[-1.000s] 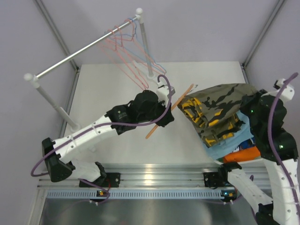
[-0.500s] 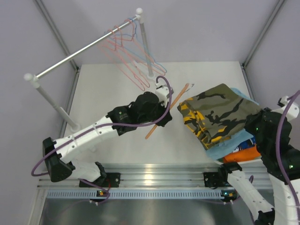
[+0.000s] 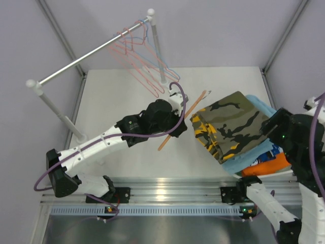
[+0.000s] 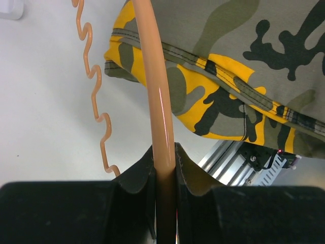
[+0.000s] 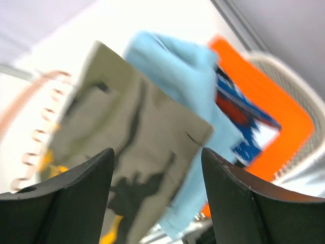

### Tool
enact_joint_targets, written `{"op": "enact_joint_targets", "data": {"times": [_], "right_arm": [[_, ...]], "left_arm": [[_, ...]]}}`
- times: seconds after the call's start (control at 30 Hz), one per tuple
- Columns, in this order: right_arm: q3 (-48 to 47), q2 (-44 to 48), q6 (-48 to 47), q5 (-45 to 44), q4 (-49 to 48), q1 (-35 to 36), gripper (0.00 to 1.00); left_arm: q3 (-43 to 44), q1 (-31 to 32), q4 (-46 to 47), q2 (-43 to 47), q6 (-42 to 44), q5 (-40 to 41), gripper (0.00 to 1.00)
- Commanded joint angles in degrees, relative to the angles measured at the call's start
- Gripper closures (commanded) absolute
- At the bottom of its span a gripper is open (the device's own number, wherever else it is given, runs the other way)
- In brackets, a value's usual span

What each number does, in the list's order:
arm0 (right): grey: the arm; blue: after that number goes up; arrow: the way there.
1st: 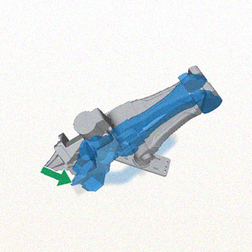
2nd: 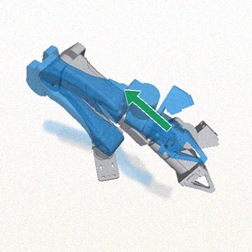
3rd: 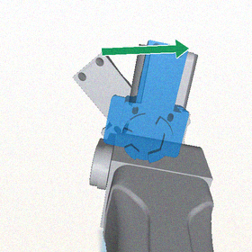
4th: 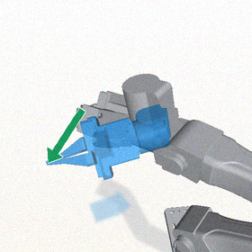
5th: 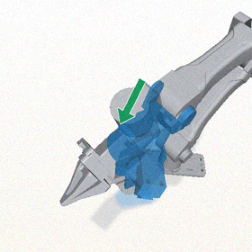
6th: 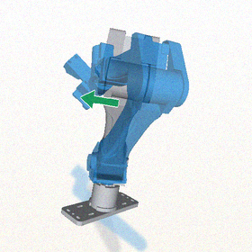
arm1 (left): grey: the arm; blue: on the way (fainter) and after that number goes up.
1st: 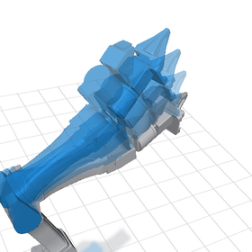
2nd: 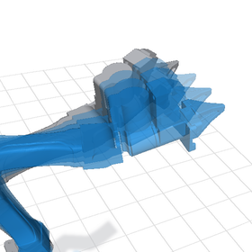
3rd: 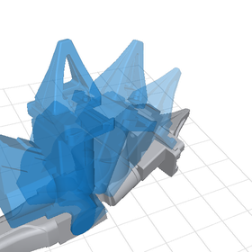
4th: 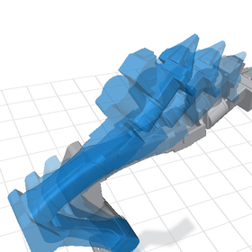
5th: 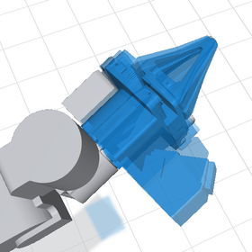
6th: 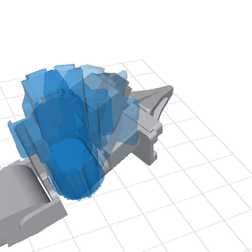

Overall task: Remove the trousers from the hanger
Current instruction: Place the trousers in the bin.

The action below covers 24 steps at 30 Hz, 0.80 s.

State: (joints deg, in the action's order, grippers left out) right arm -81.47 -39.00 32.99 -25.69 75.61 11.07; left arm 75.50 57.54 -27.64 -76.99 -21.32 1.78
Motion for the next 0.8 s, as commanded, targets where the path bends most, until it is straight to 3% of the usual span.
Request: {"op": "enact_joint_targets", "data": {"times": [0.0, 0.07, 0.2, 0.4, 0.57, 0.77], "right_arm": [[-14.65, -5.45, -6.07, 3.97, -1.87, -0.70, 0.31], [-20.10, -10.11, -7.94, 9.59, -3.79, -0.61, 0.31], [-20.40, -16.71, -12.25, 19.07, -7.93, -0.70, 0.30], [-6.97, -16.46, -6.02, 28.84, -22.58, -0.70, 0.39], [5.51, -14.26, -6.18, 27.81, -24.64, -0.61, 0.41], [15.97, -11.72, -5.49, 17.17, -19.72, -1.14, 0.46]], "left_arm": [[1.57, 0.29, 6.63, 1.93, 0.23, -1.43, 1.00], [1.57, 0.29, 7.16, 1.93, 0.32, -3.36, 1.00], [1.75, 0.29, 7.69, 1.76, 0.23, -4.42, 1.00], [1.58, 0.38, 8.04, 2.02, -0.65, -3.80, 1.00], [1.66, 0.29, 8.13, 1.84, -0.83, -3.45, 1.00], [2.01, 0.29, 6.47, 1.93, -0.30, 0.58, 1.00]]}}
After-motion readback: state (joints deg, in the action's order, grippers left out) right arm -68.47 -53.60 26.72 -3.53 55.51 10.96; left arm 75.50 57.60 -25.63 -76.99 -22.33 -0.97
